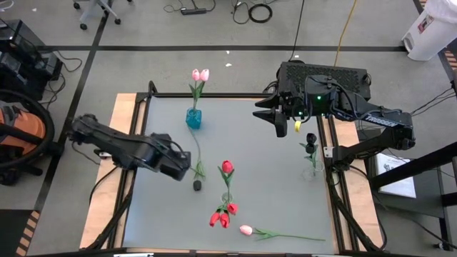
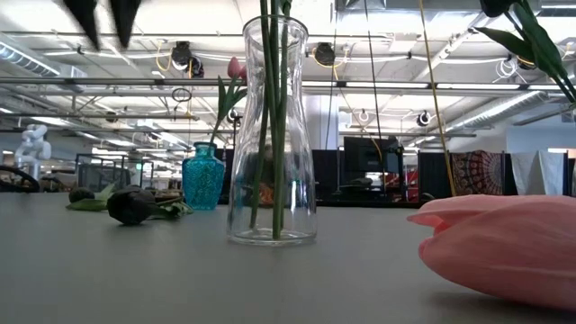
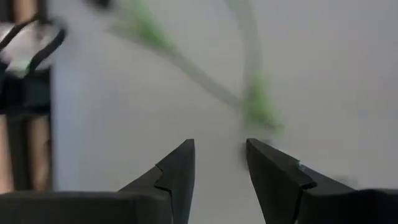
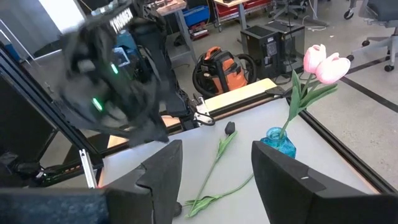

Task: Sort flowers into vase by color
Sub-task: Put the black flower into the right transparent vase

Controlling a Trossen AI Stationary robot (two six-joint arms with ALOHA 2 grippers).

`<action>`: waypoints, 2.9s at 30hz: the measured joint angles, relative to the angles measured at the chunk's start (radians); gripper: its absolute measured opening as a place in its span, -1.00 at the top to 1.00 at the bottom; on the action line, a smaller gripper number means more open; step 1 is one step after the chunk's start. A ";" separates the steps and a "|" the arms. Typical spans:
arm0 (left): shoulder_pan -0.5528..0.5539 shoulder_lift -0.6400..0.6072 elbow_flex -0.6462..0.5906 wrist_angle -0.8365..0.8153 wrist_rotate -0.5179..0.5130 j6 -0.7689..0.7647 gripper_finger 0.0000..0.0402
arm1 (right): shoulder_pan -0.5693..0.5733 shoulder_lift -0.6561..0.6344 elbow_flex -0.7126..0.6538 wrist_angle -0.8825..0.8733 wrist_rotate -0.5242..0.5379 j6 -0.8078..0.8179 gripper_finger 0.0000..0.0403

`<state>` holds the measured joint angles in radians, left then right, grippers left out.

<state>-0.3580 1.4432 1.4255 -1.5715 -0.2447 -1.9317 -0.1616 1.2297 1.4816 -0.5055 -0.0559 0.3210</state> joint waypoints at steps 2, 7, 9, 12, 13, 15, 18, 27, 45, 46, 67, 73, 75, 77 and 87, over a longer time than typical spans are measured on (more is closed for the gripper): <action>0.012 0.002 -0.073 0.003 0.080 -0.001 0.25 | 0.000 0.000 0.000 0.000 0.000 0.000 0.08; 0.045 -0.016 -0.209 0.010 0.189 -0.023 0.25 | 0.000 0.000 0.000 0.000 0.000 0.000 0.08; 0.066 -0.026 -0.239 0.029 0.193 -0.036 0.25 | 0.000 0.000 0.000 0.001 0.000 0.000 0.08; 0.106 -0.043 -0.278 0.070 0.190 -0.050 0.25 | 0.000 0.000 0.000 0.003 0.000 0.000 0.08; 0.123 -0.046 -0.288 0.092 0.186 -0.048 0.25 | 0.000 0.000 0.000 0.005 0.000 0.000 0.08; 0.160 -0.055 -0.309 0.130 0.178 -0.035 0.25 | 0.000 0.000 0.000 0.005 0.000 0.000 0.08; 0.221 -0.063 -0.350 0.190 0.177 0.010 0.25 | 0.000 0.000 0.000 0.006 0.000 0.000 0.08; 0.413 -0.093 -0.497 0.321 0.212 0.172 0.25 | 0.000 0.000 0.000 0.008 0.000 0.000 0.08; 0.587 -0.105 -0.719 0.627 0.266 0.269 0.25 | 0.000 0.000 0.000 0.008 0.000 0.000 0.08; 0.593 -0.105 -0.722 0.626 0.263 0.271 0.25 | 0.000 0.000 0.000 0.008 0.000 0.000 0.08; 0.684 -0.105 -0.797 0.742 0.174 0.296 0.25 | 0.000 0.000 0.000 0.007 0.000 0.000 0.08; 0.714 -0.105 -0.797 0.719 0.150 0.297 0.25 | 0.000 0.000 0.000 0.007 0.000 0.000 0.08; 0.724 -0.105 -0.797 0.698 0.143 0.300 0.25 | 0.000 0.000 0.000 0.007 0.000 0.000 0.08; 0.733 -0.105 -0.797 0.681 0.138 0.318 0.25 | 0.000 0.000 0.000 0.007 0.000 0.000 0.08; 0.756 -0.105 -0.796 0.672 0.100 0.325 0.25 | 0.000 0.000 0.000 0.007 0.000 0.000 0.08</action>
<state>0.3983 1.3384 0.6292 -0.8993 -0.1449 -1.6068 -0.1618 1.2293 1.4815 -0.4984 -0.0559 0.3210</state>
